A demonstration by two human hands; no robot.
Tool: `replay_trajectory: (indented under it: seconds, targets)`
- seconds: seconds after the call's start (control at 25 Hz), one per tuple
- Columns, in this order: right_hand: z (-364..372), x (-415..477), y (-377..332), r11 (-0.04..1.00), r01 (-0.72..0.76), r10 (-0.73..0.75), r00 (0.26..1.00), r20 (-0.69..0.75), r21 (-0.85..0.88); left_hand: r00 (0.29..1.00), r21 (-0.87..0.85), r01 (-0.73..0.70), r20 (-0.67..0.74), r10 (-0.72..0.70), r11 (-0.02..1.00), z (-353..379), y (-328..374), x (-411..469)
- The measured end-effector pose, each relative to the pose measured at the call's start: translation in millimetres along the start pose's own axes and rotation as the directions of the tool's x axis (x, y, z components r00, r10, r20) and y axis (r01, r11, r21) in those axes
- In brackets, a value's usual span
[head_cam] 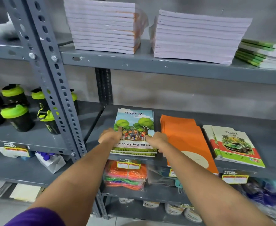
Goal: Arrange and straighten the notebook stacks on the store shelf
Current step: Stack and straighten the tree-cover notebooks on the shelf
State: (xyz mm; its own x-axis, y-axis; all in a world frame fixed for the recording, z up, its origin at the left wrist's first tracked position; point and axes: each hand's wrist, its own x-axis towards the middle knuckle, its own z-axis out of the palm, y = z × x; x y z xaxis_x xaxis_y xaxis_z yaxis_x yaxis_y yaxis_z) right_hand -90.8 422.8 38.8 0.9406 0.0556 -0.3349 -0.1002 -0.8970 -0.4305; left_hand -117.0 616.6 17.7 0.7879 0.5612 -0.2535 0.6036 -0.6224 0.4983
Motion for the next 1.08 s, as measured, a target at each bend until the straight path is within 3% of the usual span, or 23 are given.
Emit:
replay_trajectory:
  seconds: [0.12, 0.24, 0.36, 0.48, 0.8, 0.92, 1.08]
  targets:
    - [8.1, 1.4, -7.3, 0.997, 0.031, -0.035, 0.998, -0.050, -0.069, 1.000, 0.027, -0.014, 0.001, 0.014, 1.000, 1.0, -2.8, 1.4]
    - [-0.8, 7.5, -4.6, 0.993, 0.072, -0.064, 0.994, 0.085, -0.096, 0.971, 0.003, -0.162, 0.179, 0.159, 0.987, -19.4, -15.1, 10.4]
    - [-2.3, 5.3, -5.1, 0.947, 0.136, -0.044, 0.951, 0.305, -0.289, 0.879, 0.174, -0.361, 0.391, 0.272, 0.916, -38.5, -15.2, 20.9]
    - [11.7, 8.7, -6.4, 0.849, 0.193, -0.074, 0.965, 0.252, -0.492, 0.834, 0.434, -0.483, 0.491, 0.249, 0.760, -36.8, -7.0, 19.2]
    - [17.6, 8.5, -2.4, 0.915, 0.142, -0.103, 0.987, 0.120, -0.377, 0.830, 0.433, -0.550, 0.377, 0.411, 0.714, -30.9, -13.6, 18.4]
    - [15.2, 5.9, -2.9, 0.901, 0.145, -0.108, 0.988, 0.112, -0.408, 0.836, 0.439, -0.541, 0.368, 0.406, 0.717, -28.9, -13.7, 17.7]
    - [19.1, 6.5, -6.2, 0.940, 0.120, -0.101, 0.992, 0.075, -0.321, 0.844, 0.431, -0.528, 0.364, 0.394, 0.732, -26.6, -15.3, 18.2]
